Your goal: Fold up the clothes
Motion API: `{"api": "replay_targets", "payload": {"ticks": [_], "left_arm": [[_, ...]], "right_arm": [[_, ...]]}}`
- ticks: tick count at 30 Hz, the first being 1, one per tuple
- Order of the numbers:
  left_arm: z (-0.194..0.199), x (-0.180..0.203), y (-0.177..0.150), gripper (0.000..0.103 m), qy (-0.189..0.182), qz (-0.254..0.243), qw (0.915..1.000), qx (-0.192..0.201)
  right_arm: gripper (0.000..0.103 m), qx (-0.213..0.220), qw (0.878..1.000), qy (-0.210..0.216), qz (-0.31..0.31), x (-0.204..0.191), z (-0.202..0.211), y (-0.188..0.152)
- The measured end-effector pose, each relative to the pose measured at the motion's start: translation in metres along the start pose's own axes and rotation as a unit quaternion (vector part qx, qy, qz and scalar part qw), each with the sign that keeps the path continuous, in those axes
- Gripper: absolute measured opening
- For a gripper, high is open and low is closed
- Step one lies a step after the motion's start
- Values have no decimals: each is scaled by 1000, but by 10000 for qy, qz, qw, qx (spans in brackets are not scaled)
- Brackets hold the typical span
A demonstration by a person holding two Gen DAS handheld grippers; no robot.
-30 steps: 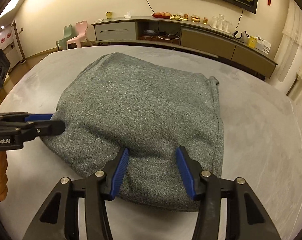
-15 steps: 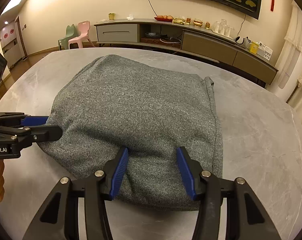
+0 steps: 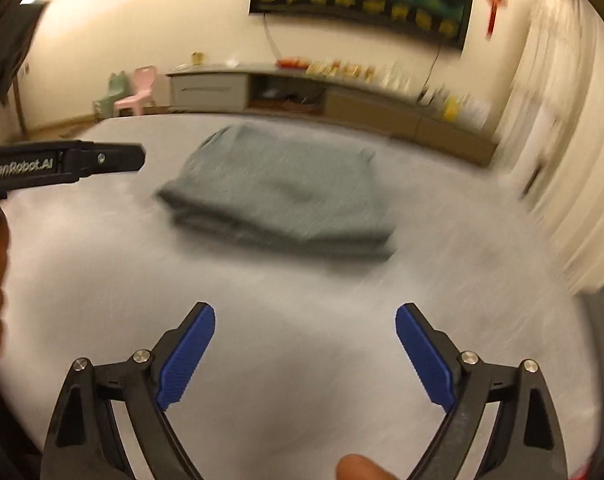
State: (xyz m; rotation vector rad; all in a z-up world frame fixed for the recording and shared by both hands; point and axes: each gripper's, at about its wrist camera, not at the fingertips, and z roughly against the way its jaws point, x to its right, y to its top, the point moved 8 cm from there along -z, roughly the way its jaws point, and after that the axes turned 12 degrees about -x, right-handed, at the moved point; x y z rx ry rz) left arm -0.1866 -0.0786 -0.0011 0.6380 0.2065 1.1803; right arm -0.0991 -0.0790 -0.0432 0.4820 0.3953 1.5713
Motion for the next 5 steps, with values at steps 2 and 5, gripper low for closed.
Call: {"api": "replay_targets", "payload": {"ticks": [2, 5], "left_arm": [[17, -9, -19, 59, -11, -35, 10000, 72], [28, -17, -33, 59, -43, -49, 9999, 103]], "right_arm": [[93, -15, 9994, 156, -302, 1, 3, -1], [93, 141, 9986, 193, -476, 1, 15, 2]]}}
